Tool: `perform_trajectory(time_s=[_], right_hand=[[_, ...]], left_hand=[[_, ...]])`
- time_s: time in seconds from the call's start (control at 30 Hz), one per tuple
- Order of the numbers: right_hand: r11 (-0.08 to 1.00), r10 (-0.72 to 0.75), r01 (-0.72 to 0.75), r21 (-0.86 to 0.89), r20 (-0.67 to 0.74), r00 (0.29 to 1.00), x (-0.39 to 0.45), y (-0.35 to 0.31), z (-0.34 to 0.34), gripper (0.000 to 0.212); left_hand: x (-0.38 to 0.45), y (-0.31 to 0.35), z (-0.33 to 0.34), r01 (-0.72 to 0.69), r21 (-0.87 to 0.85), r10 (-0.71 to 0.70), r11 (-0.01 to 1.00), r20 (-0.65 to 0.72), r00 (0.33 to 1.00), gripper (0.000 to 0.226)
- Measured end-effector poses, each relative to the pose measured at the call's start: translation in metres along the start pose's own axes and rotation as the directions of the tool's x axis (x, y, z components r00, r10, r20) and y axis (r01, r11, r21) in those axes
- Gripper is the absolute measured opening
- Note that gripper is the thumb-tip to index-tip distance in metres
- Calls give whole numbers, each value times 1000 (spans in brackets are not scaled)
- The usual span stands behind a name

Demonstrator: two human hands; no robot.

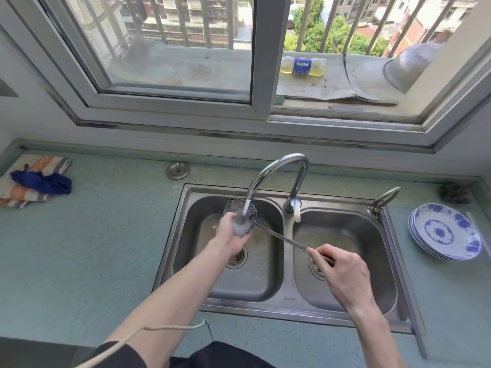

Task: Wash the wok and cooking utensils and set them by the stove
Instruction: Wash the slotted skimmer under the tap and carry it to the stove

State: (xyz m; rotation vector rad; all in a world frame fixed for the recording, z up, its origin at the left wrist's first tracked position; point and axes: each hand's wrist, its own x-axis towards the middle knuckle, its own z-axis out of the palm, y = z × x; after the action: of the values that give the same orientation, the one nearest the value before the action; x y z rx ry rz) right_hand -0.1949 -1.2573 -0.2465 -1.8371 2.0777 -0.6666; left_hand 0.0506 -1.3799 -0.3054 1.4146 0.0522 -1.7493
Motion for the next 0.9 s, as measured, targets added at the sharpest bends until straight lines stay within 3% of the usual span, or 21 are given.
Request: perform_trajectory(time_s=[0.13,0.23,0.33,0.5,0.7,0.8,0.9], right_hand=[[997,-74,75,26,-36,997,-12,17,1,9],[990,-142,141,10,15,990,-22,34,12,9],[996,-88,86,39,76,993,-27,46,24,7],[999,-7,1,44,123,992,-24,51,39,17],[987,151,-159,39,160,976,-23,63,58,20],[950,273,-303,78,267,924,-22,59,61,30],[897,375,-434,84,374,848,-17,56,64,41]], left_hand=[[2,4,-3,7,-98,5,995,132,991,31],[11,8,1,15,-151,6,988,137,991,59],[12,11,6,-7,-145,27,989,134,991,40],[7,16,9,32,-302,11,953,141,990,8],[25,20,5,53,-285,-29,957,90,996,29],[31,16,5,-9,-158,16,987,43,999,19],[30,12,7,-50,-144,57,988,39,998,16]])
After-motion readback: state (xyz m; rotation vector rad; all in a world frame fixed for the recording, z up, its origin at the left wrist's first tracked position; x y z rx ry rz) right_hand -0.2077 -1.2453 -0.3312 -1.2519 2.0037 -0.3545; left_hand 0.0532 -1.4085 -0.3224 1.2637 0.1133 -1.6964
